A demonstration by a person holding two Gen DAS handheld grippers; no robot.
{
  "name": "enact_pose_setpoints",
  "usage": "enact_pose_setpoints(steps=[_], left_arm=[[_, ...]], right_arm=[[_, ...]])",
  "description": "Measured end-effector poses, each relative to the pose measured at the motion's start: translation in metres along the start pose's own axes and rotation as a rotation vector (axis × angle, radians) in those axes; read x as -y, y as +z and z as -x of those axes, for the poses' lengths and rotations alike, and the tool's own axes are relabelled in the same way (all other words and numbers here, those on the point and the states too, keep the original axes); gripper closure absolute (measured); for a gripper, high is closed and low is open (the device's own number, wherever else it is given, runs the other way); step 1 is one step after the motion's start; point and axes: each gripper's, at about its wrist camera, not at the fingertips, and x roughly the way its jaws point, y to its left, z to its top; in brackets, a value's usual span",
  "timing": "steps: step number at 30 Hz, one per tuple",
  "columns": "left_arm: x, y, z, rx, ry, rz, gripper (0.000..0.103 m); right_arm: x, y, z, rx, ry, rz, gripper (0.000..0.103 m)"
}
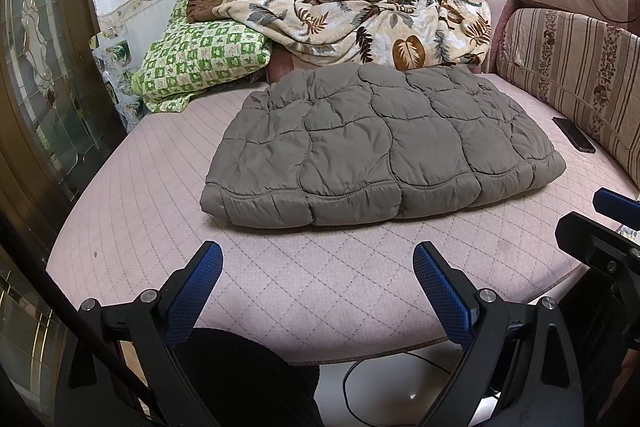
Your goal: Fold large clothes
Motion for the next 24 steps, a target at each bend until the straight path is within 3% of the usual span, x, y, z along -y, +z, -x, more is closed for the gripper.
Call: enact_pose_setpoints(steps=[24], left_arm=[[0.0003,-0.0013,0.0004,-0.001,-0.004,0.002,0.007]], right_arm=[[-0.0005,-0.0006,-0.0005,-0.002,-0.001,0.0,0.01]])
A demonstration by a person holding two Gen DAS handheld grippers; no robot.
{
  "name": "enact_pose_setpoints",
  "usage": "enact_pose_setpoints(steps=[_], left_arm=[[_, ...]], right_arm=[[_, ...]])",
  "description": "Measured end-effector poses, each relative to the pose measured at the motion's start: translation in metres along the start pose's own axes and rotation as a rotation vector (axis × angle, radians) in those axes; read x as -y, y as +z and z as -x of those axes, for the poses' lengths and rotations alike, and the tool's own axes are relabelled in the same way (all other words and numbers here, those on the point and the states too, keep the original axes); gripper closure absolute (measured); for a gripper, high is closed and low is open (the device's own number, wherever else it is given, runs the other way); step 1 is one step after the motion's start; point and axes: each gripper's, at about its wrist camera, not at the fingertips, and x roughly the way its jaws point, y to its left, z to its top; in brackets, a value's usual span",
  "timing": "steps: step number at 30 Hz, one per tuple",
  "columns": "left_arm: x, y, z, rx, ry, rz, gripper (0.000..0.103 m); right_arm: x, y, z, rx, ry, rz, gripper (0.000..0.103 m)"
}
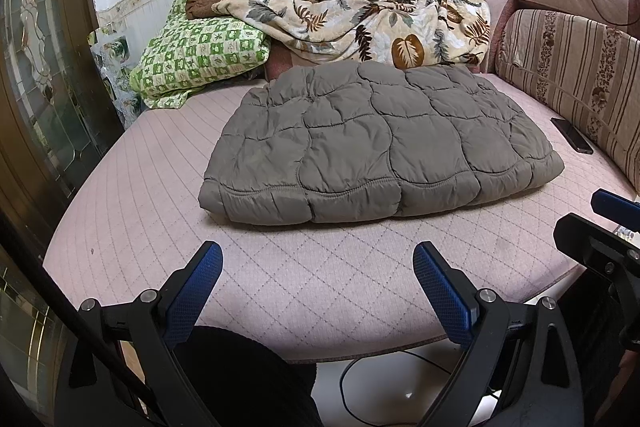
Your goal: Fold large clothes
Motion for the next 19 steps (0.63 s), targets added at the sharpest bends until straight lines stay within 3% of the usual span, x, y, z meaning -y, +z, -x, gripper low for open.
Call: enact_pose_setpoints(steps=[19], left_arm=[[0.0023,-0.0053,0.0051,-0.005,-0.054,0.001,0.007]], right_arm=[[0.0001,-0.0021,-0.0005,0.0,-0.002,0.001,0.01]])
